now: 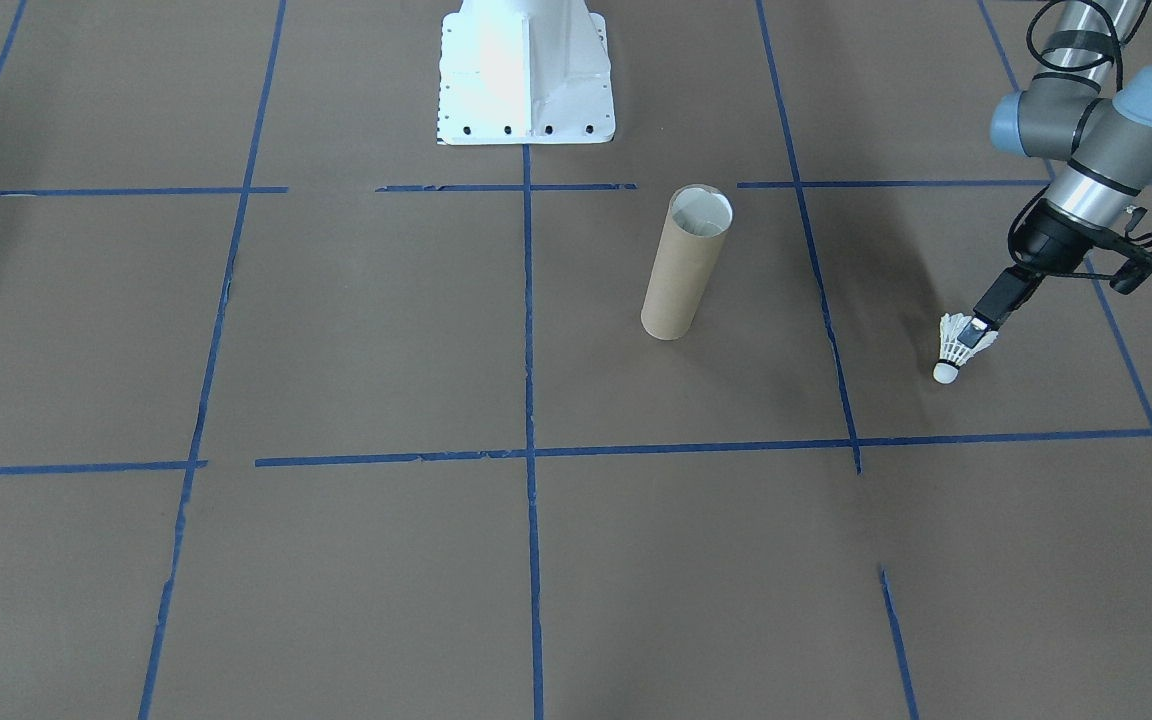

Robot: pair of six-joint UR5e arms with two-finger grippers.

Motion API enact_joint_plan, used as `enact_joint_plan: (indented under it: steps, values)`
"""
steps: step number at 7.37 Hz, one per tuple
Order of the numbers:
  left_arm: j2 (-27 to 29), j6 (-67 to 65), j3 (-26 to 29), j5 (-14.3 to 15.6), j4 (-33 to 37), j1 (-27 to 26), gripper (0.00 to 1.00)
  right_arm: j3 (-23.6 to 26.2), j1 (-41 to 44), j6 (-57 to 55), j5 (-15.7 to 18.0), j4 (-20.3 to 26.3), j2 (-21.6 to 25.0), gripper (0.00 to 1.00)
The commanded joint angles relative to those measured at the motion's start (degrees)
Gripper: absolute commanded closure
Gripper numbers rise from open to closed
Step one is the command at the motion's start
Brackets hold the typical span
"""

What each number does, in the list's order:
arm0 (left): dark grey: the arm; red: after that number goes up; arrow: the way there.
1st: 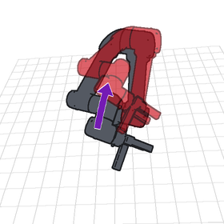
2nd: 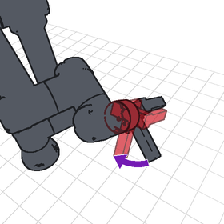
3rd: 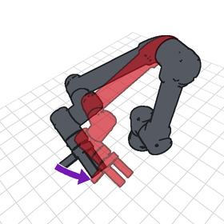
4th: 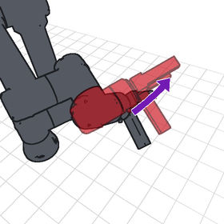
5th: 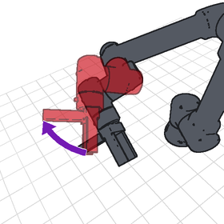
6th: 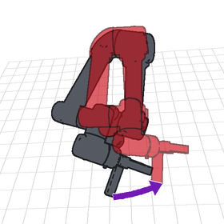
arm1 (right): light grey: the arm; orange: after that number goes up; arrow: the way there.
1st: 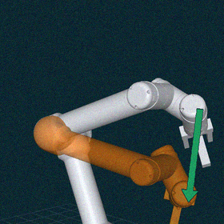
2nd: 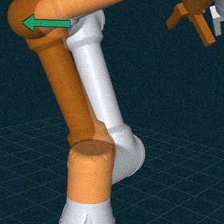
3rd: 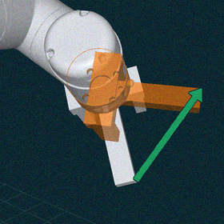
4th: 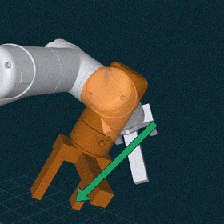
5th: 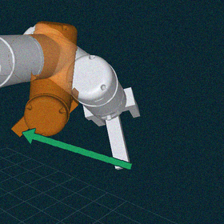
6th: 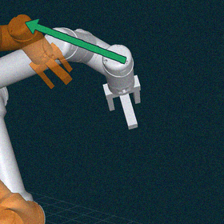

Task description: Collect badminton balls into bucket

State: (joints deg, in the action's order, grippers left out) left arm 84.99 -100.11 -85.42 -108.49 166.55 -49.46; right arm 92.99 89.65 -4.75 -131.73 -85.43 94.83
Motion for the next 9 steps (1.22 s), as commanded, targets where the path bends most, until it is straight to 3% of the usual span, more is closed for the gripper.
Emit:
enact_joint_plan:
  steps: [1, 3, 4, 5, 7, 8, 9]
  values:
    - [0.35, -0.09, 0.34, 0.03, 0.00, 0.51, 0.00, 0.00, 0.00, 0.00, -0.02, 0.00, 0.00, 0.00]
    - [0.53, 0.00, 1.48, -0.06, 0.00, 1.12, 0.02, 0.00, 0.00, 0.00, -0.02, 0.00, 0.00, 0.00]
    - [0.53, -0.09, 1.49, -0.06, 0.17, 1.30, 0.09, 0.00, 0.00, 0.00, -0.02, 0.00, 0.00, 0.00]
    - [0.53, -0.09, 1.49, -0.14, 0.26, 1.39, 0.25, 0.00, 0.00, 0.00, -0.02, 0.00, 0.00, 0.00]
    - [0.53, -0.18, 1.31, -0.14, 0.35, 1.39, 0.81, 0.00, 0.00, 0.00, -0.02, 0.00, 0.00, 0.00]
    - [0.44, -0.27, 1.14, -0.14, 0.35, 1.39, 1.00, 0.00, 0.00, 0.00, -0.02, 0.00, 0.00, 0.00]
    - [0.44, -0.27, 0.61, -0.32, 0.44, 1.30, 1.00, 0.00, 0.00, 0.00, -0.02, 0.00, 0.00, 0.00]
